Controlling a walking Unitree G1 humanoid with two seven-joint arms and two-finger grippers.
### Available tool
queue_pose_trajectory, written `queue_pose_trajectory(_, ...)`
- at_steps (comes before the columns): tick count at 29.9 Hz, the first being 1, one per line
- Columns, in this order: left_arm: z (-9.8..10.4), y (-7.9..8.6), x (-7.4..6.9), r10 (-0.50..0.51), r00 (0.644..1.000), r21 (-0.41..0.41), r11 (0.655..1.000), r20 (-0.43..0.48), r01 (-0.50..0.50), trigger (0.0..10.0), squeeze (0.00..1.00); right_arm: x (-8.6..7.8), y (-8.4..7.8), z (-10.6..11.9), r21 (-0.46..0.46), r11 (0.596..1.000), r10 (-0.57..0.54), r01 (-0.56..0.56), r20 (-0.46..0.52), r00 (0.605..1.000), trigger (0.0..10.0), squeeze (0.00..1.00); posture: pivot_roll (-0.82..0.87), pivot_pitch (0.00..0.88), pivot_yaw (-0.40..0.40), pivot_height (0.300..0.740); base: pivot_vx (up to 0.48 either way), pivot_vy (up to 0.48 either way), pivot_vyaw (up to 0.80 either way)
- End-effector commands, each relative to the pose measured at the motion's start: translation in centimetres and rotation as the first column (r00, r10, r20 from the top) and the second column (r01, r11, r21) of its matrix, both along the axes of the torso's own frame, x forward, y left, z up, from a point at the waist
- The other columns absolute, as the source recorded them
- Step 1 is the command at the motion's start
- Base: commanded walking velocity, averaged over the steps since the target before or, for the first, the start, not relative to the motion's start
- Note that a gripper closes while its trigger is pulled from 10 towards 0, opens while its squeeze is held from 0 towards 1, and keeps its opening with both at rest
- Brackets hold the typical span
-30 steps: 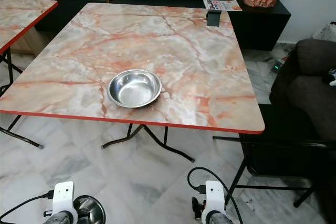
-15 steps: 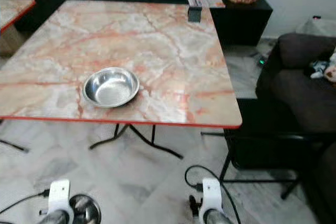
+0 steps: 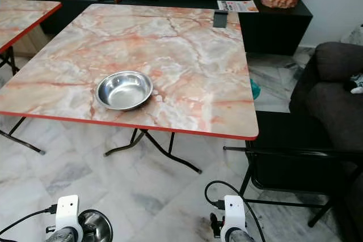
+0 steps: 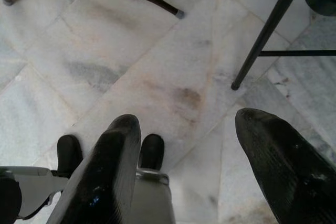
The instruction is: Setting the table
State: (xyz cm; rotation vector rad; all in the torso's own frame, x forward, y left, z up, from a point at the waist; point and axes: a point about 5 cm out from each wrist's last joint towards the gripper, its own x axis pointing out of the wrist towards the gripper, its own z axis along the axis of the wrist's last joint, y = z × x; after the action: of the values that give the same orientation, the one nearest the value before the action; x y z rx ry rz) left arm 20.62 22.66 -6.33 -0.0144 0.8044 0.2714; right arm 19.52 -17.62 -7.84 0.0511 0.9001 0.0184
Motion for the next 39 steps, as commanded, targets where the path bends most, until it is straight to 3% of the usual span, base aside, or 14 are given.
queue_pose_trajectory(1,-0.1,0.3,-0.4,0.040,0.999,0.015,0.999,0.001,-0.040,10.0,0.00,-0.1,0.2,-0.1,0.002,1.000,0.009,-0.009,-0.007,1.000,10.0,0.00,0.04,0.104,-0.044,0.740,0.000,0.000,0.00)
queue_pose_trajectory(10,1.2,4.1,-0.7,0.261,0.961,0.168,0.947,0.089,-0.273,10.0,0.00,-0.2,0.3,-0.1,0.001,1.000,0.021,-0.021,-0.011,1.000,10.0,0.00,0.05,0.114,-0.051,0.740,0.000,0.000,0.00)
queue_pose_trajectory(15,5.2,9.4,0.0,0.426,0.849,0.359,0.775,0.311,-0.520,10.0,0.00,-0.2,0.3,-0.1,-0.002,1.000,0.029,-0.029,-0.011,1.000,10.0,0.00,0.07,0.113,-0.055,0.740,0.000,0.000,0.00)
queue_pose_trajectory(20,10.1,13.0,1.5,0.404,0.758,0.494,0.584,0.513,-0.645,10.0,0.00,0.0,0.4,0.0,-0.001,0.999,0.037,-0.037,-0.008,0.999,10.0,0.00,0.07,0.113,-0.060,0.740,0.000,0.000,0.00)
queue_pose_trajectory(21,12.4,14.0,2.3,0.363,0.722,0.526,0.506,0.589,-0.683,10.0,0.00,0.1,0.4,0.0,-0.001,0.999,0.043,-0.043,-0.008,0.999,10.0,0.00,0.08,0.110,-0.061,0.740,0.000,0.000,0.00)
queue_pose_trajectory(22,12.4,14.0,2.3,0.363,0.722,0.526,0.506,0.589,-0.683,10.0,0.00,0.1,0.4,0.0,-0.001,0.999,0.043,-0.043,-0.008,0.999,10.0,0.00,0.08,0.110,-0.061,0.740,0.000,0.000,0.00)
queue_pose_trajectory(24,19.6,15.0,4.9,0.157,0.606,0.523,0.368,0.780,-0.769,10.0,0.00,0.4,0.5,0.1,0.000,0.999,0.046,-0.046,-0.001,0.999,10.0,0.00,0.07,0.104,-0.062,0.740,0.000,0.000,0.00)
queue_pose_trajectory(28,24.8,13.9,6.8,-0.017,0.500,0.474,0.344,0.866,-0.811,10.0,0.00,0.5,0.5,0.2,0.000,0.999,0.046,-0.046,0.003,0.999,10.0,0.00,0.07,0.100,-0.062,0.740,0.000,0.000,0.00)
queue_pose_trajectory(31,24.9,13.9,6.9,-0.023,0.492,0.470,0.337,0.870,-0.816,10.0,0.00,0.5,0.5,0.2,0.000,0.999,0.046,-0.046,0.003,0.999,10.0,0.00,0.07,0.100,-0.062,0.740,0.000,0.000,0.00)
queue_pose_trajectory(32,27.8,11.6,9.5,-0.116,0.416,0.414,0.503,0.902,-0.758,10.0,0.00,0.6,0.5,0.3,0.004,0.999,0.041,-0.041,0.010,0.999,10.0,0.00,0.07,0.097,-0.058,0.740,0.000,0.000,0.00)
queue_pose_trajectory(34,29.9,8.9,11.7,-0.168,0.335,0.357,0.670,0.927,-0.651,10.0,0.00,0.6,0.6,0.3,0.007,0.999,0.035,-0.035,0.015,0.999,10.0,0.00,0.07,0.096,-0.056,0.740,0.000,0.000,0.00)
queue_pose_trajectory(35,30.2,5.6,13.7,-0.131,0.291,0.258,0.851,0.948,-0.457,10.0,0.00,0.6,0.6,0.3,0.010,0.999,0.034,-0.034,0.015,0.999,10.0,0.00,0.07,0.093,-0.056,0.740,0.000,0.000,0.00)
queue_pose_trajectory(38,30.2,3.7,14.6,-0.077,0.274,0.171,0.925,0.959,-0.338,10.0,0.00,0.6,0.6,0.3,0.010,0.999,0.033,-0.033,0.015,0.999,10.0,0.00,0.07,0.092,-0.056,0.740,0.000,0.000,0.00)
queue_pose_trajectory(39,29.7,1.3,15.5,0.046,0.280,0.007,0.983,0.959,-0.184,10.0,0.00,0.7,0.6,0.3,0.011,1.000,0.029,-0.030,0.018,0.999,10.0,0.00,0.07,0.089,-0.056,0.740,0.000,0.000,0.00)
